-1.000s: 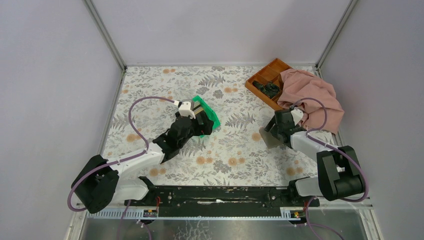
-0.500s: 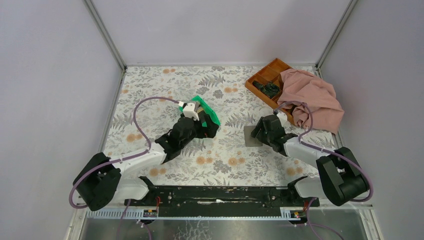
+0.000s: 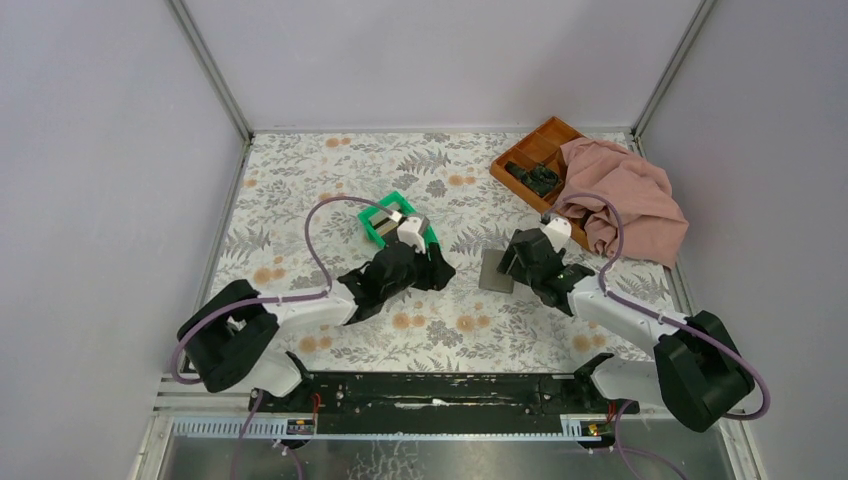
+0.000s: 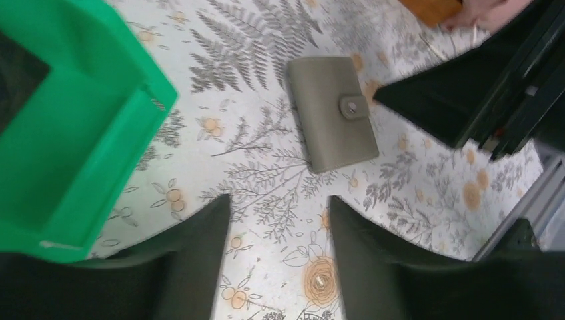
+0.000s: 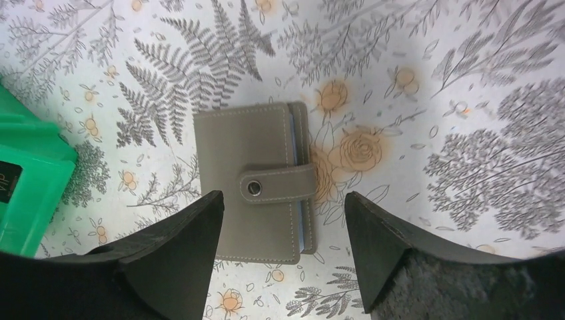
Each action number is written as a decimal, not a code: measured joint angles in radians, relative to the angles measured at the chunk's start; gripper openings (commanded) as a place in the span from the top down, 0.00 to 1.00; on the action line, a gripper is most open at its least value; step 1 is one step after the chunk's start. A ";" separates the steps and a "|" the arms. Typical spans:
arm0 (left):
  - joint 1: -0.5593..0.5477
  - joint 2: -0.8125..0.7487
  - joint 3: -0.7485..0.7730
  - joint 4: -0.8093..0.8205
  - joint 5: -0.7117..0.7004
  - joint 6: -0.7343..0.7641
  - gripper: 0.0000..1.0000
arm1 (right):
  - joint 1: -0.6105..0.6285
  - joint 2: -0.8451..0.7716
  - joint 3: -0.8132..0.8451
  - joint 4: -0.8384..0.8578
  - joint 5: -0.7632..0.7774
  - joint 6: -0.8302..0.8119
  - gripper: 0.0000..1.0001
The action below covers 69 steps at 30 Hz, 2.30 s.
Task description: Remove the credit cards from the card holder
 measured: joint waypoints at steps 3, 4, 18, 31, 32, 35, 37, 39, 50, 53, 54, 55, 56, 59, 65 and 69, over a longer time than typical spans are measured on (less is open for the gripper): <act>-0.037 0.039 0.018 0.016 0.028 -0.007 0.88 | 0.001 -0.016 0.036 -0.028 0.047 -0.043 0.29; -0.049 0.055 0.027 0.025 0.041 -0.002 0.91 | 0.001 -0.005 0.059 -0.041 0.066 -0.069 0.32; -0.068 0.271 0.134 0.123 0.127 -0.040 1.00 | 0.030 0.186 0.192 -0.092 0.102 -0.195 0.25; -0.068 0.317 0.153 0.141 0.129 -0.063 1.00 | 0.092 0.319 0.228 -0.090 0.105 -0.196 0.45; -0.068 0.317 0.153 0.141 0.129 -0.063 1.00 | 0.093 0.321 0.231 -0.091 0.106 -0.193 0.48; -0.068 0.319 0.153 0.142 0.129 -0.063 1.00 | 0.094 0.325 0.232 -0.088 0.113 -0.180 0.58; -0.068 0.326 0.153 0.142 0.129 -0.063 1.00 | 0.094 0.325 0.232 -0.087 0.119 -0.170 0.67; -0.068 0.333 0.153 0.142 0.129 -0.063 1.00 | 0.094 0.325 0.232 -0.087 0.127 -0.159 0.79; -0.068 0.365 0.153 0.148 0.130 -0.074 0.92 | 0.097 0.316 0.214 -0.059 0.129 -0.148 1.00; -0.068 0.371 0.153 0.148 0.129 -0.076 0.92 | 0.097 0.295 0.193 -0.042 0.112 -0.149 1.00; -0.068 0.371 0.153 0.148 0.129 -0.077 0.91 | 0.097 0.292 0.190 -0.039 0.107 -0.149 1.00; -0.068 0.371 0.153 0.149 0.129 -0.077 0.91 | 0.097 0.288 0.186 -0.035 0.098 -0.148 1.00; -0.068 0.371 0.153 0.149 0.129 -0.077 0.90 | 0.097 0.282 0.181 -0.031 0.087 -0.148 1.00; -0.068 0.371 0.153 0.151 0.129 -0.077 0.82 | 0.097 0.258 0.157 -0.003 0.040 -0.145 1.00; -0.068 0.371 0.153 0.169 0.122 -0.083 0.69 | 0.097 0.224 0.120 0.045 -0.066 -0.116 1.00; -0.068 0.371 0.153 0.169 0.117 -0.085 0.69 | 0.097 0.194 0.096 0.060 -0.114 -0.099 1.00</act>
